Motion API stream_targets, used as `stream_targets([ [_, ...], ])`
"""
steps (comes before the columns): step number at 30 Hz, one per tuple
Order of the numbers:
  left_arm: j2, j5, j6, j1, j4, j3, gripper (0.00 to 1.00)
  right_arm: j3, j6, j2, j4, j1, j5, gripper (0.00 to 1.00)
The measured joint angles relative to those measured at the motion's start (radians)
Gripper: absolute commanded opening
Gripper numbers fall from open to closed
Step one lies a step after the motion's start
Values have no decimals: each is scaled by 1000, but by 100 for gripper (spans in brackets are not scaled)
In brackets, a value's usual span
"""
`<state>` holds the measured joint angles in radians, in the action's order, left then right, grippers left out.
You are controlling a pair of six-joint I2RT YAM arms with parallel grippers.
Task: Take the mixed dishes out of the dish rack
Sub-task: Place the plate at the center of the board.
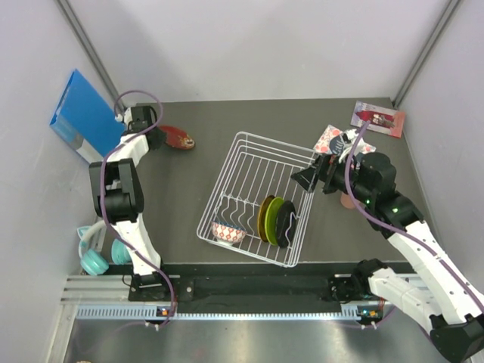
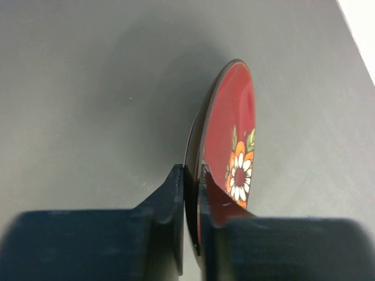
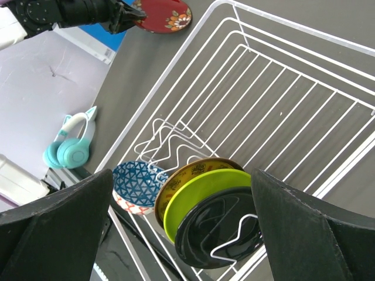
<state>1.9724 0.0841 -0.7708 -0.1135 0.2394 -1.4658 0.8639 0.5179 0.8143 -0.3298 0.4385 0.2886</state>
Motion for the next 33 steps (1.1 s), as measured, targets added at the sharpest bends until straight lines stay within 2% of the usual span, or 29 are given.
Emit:
stream_targets([
  [2,0,-8,11,0,0,-6,41,0,-1,6,0,0,0,100],
  [3,0,-9,19,0,1,-8,53,0,-1,10,0,0,0,100],
  [4,0,-10,21,0,2,-8,58,0,-1,14,0,0,0,100],
  [9,0,-21,26,0,29,4,77,0,0,34,1,0,0,100],
  [15,-39,-25,16,0,54,105,85,-8,6,34,22,0,2,99],
  [16,-58,-25,12,0,60,124,95,-13,9,34,28,0,2,100],
  [17,-82,-25,7,0,60,144,99,-20,10,34,32,0,2,100],
  [23,-269,-35,-24,0,53,178,99,-39,18,37,35,0,-5,100],
  [28,-443,-88,-51,11,-6,240,91,-51,25,46,31,0,-66,98],
  [33,-626,-69,-55,133,-26,406,89,-85,23,84,-5,0,-139,95],
])
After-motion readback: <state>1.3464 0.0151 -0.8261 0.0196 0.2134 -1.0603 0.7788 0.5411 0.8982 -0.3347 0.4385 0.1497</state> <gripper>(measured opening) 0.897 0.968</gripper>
